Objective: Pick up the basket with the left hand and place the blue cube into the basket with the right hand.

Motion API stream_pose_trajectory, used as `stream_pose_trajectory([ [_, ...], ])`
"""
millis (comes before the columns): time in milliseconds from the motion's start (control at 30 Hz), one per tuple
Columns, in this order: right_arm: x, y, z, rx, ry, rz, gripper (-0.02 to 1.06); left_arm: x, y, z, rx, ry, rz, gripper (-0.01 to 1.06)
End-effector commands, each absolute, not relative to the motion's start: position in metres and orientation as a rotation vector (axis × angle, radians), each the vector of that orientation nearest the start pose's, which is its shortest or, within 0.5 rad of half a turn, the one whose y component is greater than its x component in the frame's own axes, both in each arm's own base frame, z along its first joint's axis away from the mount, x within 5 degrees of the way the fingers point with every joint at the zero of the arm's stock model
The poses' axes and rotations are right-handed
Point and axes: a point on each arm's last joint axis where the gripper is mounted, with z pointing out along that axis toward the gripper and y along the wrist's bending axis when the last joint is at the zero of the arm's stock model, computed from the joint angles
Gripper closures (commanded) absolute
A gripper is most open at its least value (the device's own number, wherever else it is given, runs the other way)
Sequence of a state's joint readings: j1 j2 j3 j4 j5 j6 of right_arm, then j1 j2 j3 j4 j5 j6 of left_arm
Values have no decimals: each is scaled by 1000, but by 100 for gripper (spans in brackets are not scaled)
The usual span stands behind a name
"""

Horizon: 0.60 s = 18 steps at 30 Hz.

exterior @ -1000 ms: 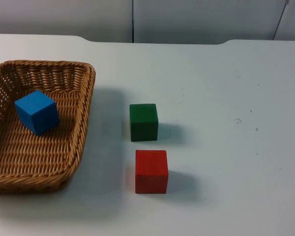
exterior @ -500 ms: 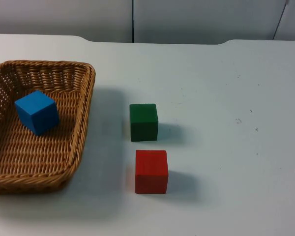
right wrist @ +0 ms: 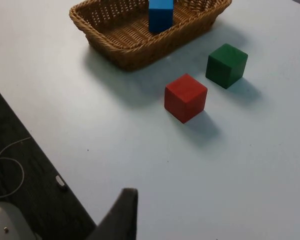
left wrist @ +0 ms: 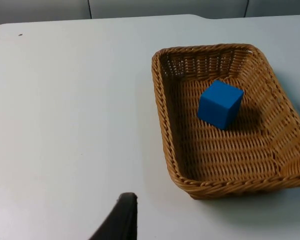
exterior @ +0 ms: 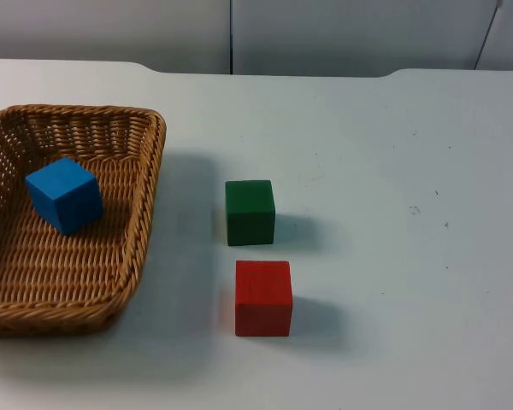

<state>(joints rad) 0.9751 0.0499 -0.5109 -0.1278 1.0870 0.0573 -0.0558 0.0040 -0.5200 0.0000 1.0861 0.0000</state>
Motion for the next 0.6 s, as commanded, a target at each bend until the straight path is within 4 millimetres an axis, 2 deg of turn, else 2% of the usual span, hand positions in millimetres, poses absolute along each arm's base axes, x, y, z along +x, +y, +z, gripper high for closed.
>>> stream_pose_trajectory([
  [0, 9, -5, 279, -959, 1894, 451, 0, -7, 0, 280, 54, 2046, -43, 0],
  [567, 9, -5, 279, -964, 1891, 452, 0, -7, 0, 280, 54, 2046, -43, 0],
])
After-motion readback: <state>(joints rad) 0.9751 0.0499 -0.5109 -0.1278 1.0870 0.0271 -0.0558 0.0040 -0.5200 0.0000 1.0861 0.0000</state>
